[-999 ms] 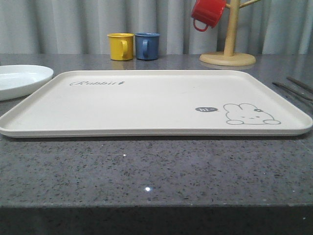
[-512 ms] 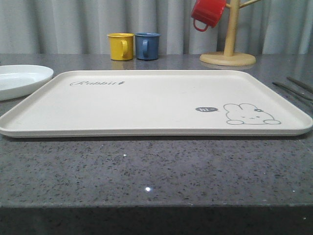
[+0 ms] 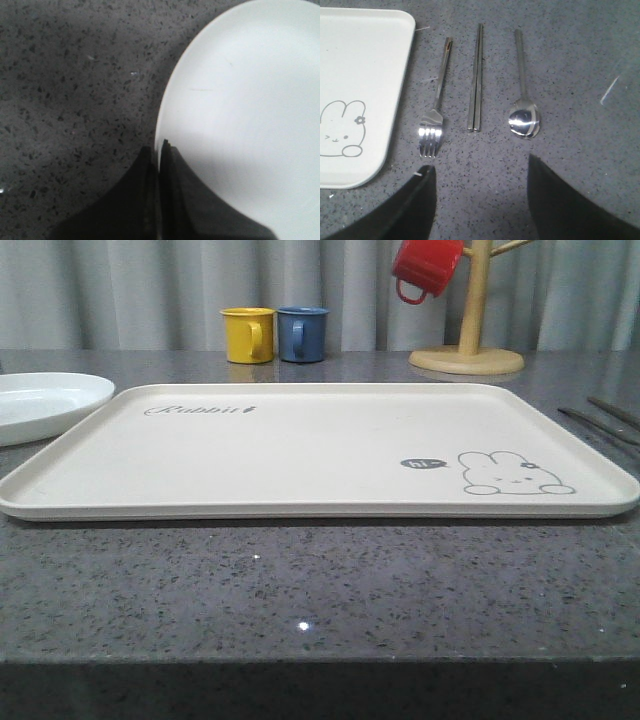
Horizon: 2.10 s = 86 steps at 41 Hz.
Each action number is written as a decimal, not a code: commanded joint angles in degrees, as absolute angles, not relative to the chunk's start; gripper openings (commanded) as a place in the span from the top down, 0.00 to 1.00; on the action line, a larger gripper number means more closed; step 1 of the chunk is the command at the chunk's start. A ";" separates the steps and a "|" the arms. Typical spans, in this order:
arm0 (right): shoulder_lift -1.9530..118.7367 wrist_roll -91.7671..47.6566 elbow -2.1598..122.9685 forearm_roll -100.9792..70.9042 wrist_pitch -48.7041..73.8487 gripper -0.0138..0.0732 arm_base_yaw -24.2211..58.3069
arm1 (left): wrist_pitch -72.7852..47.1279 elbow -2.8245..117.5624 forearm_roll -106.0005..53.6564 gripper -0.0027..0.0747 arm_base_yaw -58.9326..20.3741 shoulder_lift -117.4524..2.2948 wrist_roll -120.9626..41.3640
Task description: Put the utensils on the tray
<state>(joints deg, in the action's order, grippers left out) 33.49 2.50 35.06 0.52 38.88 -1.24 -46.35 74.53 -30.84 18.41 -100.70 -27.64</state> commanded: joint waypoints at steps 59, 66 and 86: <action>33.89 1.86 37.01 1.36 35.42 0.34 -1.57 | -57.89 81.24 -32.19 0.63 -7.46 -97.87 -28.18; 33.89 1.86 37.01 1.36 35.42 0.34 -1.57 | -58.28 81.24 -32.16 0.48 -7.46 -95.22 -28.18; 33.89 1.86 37.01 1.36 35.42 0.34 -1.57 | -58.61 80.44 -3.61 0.48 -29.68 -72.62 -14.27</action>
<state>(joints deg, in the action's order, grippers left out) 33.49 2.50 35.06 0.52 38.92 -1.24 -61.25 79.42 -9.13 -25.64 -78.42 -19.47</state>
